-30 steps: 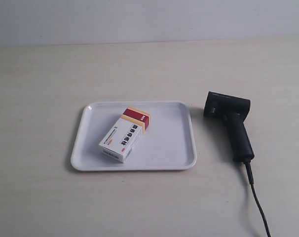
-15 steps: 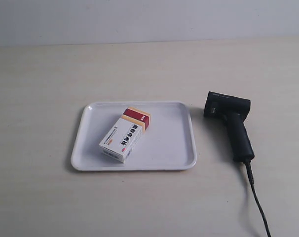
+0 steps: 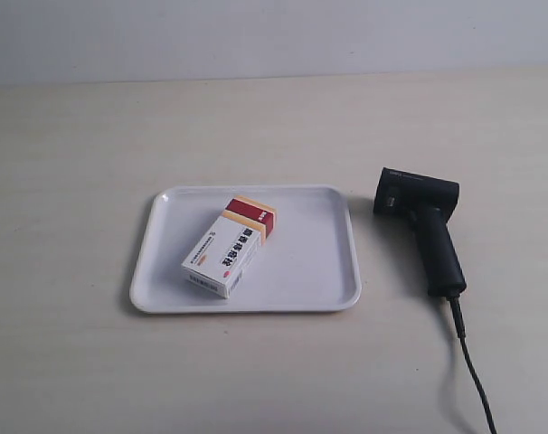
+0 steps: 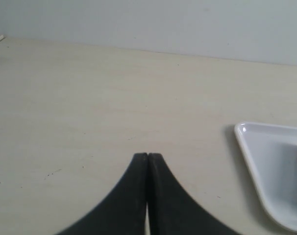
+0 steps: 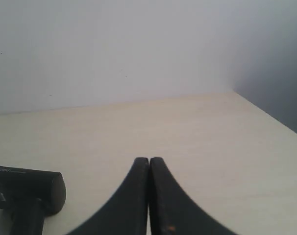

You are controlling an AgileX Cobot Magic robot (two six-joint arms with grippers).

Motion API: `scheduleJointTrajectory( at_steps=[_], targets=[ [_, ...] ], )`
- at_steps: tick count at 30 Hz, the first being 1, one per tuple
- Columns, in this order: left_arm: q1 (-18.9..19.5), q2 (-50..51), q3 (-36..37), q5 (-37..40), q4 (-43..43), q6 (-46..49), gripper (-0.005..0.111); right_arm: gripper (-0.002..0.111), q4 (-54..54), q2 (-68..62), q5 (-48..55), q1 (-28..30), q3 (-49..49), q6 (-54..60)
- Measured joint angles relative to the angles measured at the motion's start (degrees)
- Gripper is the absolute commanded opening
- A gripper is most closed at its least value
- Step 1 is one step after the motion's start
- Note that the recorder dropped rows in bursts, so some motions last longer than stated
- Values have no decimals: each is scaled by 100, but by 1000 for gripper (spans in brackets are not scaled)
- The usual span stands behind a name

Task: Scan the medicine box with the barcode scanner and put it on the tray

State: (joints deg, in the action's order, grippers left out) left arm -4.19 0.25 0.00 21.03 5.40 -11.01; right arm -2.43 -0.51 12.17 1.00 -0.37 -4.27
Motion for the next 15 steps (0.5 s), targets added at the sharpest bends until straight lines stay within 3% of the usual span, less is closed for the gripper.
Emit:
scheduleJointTrajectory(
  at_steps=[7,15],
  targets=[
    [0,0,0,0,0,0,0,0,-10,12,549,-11,14,-12],
    [0,0,0,0,0,0,0,0,-10,12,757,-398,14,-21]
  ],
)
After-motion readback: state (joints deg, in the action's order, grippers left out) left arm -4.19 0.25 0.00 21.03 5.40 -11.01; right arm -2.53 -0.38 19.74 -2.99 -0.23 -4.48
